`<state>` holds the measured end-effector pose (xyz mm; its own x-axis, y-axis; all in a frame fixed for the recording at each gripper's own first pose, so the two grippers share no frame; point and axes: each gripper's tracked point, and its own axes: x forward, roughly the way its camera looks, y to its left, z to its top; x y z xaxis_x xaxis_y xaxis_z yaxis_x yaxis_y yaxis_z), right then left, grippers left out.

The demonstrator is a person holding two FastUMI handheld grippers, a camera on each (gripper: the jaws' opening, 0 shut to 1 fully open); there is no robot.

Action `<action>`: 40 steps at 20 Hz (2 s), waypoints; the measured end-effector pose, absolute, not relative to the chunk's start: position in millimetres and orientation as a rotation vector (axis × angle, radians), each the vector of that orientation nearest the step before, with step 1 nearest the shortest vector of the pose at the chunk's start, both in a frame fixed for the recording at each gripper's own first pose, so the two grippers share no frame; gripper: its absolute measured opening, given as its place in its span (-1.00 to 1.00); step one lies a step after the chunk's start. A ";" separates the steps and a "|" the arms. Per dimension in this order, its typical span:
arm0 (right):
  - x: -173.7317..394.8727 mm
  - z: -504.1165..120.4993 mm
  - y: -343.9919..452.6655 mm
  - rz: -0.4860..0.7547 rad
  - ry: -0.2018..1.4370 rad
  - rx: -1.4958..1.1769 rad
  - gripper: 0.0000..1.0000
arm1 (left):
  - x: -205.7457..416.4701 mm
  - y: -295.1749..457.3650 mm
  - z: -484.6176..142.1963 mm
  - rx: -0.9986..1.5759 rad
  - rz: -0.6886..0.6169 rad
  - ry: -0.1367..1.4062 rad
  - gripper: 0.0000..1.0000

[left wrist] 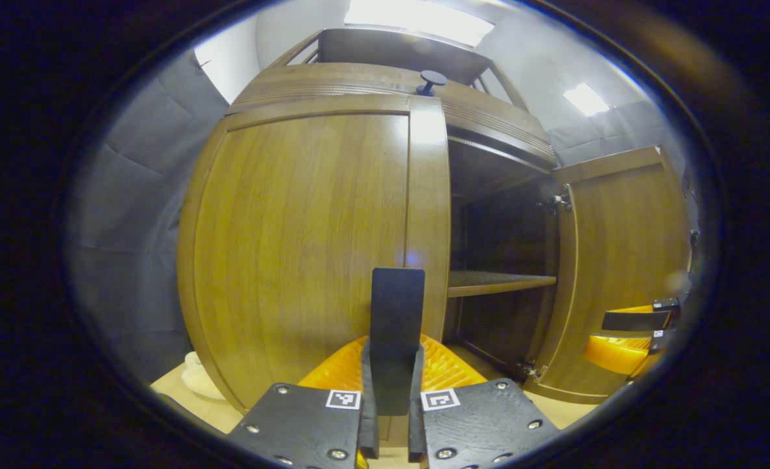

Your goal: Open the right door of the double-door shoe cabinet with the right hand, and open the left door with the left hand.

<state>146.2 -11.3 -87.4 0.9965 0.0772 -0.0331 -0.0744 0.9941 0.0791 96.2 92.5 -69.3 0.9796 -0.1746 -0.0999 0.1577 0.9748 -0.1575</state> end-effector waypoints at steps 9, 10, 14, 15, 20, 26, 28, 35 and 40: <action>113.4 -81.3 15.9 0.104 0.018 0.070 0.90 | 67.8 111.1 -63.6 -0.176 -0.146 0.089 -0.48; 108.7 -81.4 24.3 0.118 0.017 0.064 0.92 | 64.6 114.1 -62.0 -0.178 -0.144 0.082 -0.62; 100.8 -91.5 36.3 0.106 0.045 0.022 0.92 | 55.3 121.2 -60.3 -0.177 -0.127 0.065 -0.50; 98.6 -92.7 35.8 0.095 0.047 0.019 0.90 | 54.6 121.0 -60.2 -0.175 -0.122 0.062 -0.50; 85.8 -97.2 35.0 0.069 0.051 0.068 0.93 | 47.8 114.8 -62.3 -0.175 -0.132 0.052 -0.59; 76.9 -104.5 27.1 0.028 0.064 0.076 0.90 | 40.2 100.7 -59.9 -0.163 -0.109 0.031 -0.80; 76.5 -104.7 30.7 0.035 0.071 0.081 0.90 | 30.2 104.2 -54.7 -0.145 -0.070 0.020 -0.61; 75.5 -102.5 42.2 0.048 0.065 0.091 0.90 | 20.0 114.6 -34.0 -0.066 0.093 -0.004 -0.67; 78.7 -105.0 53.3 0.055 0.072 0.088 0.91 | 23.0 115.5 -29.1 -0.020 0.097 -0.061 -0.68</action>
